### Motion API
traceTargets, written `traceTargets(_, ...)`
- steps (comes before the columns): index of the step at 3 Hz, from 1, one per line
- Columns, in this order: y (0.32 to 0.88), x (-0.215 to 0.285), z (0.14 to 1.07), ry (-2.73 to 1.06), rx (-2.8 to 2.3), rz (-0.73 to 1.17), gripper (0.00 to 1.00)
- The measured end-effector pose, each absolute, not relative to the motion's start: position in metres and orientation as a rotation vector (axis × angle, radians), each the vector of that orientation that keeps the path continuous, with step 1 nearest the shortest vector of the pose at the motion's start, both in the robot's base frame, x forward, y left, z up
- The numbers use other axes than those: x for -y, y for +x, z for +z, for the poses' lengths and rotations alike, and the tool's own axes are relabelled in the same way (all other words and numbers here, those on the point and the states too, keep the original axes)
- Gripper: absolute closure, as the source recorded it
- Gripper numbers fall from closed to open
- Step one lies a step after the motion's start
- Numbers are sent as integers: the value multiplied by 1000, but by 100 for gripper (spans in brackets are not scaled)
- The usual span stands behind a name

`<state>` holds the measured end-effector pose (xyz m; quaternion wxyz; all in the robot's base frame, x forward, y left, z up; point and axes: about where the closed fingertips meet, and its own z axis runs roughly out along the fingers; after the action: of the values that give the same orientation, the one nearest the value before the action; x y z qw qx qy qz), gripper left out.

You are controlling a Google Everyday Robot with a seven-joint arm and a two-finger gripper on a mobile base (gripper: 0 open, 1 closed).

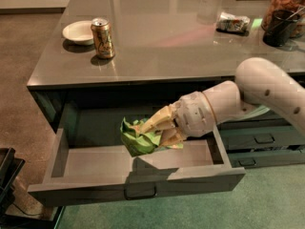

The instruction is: Place green rice chip bag into top drawer

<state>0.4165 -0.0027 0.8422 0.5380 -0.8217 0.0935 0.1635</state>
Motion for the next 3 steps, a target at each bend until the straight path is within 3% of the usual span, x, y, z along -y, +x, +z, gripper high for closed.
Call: traceTargets(3, 448, -38, 752, -2201, 158, 225, 100)
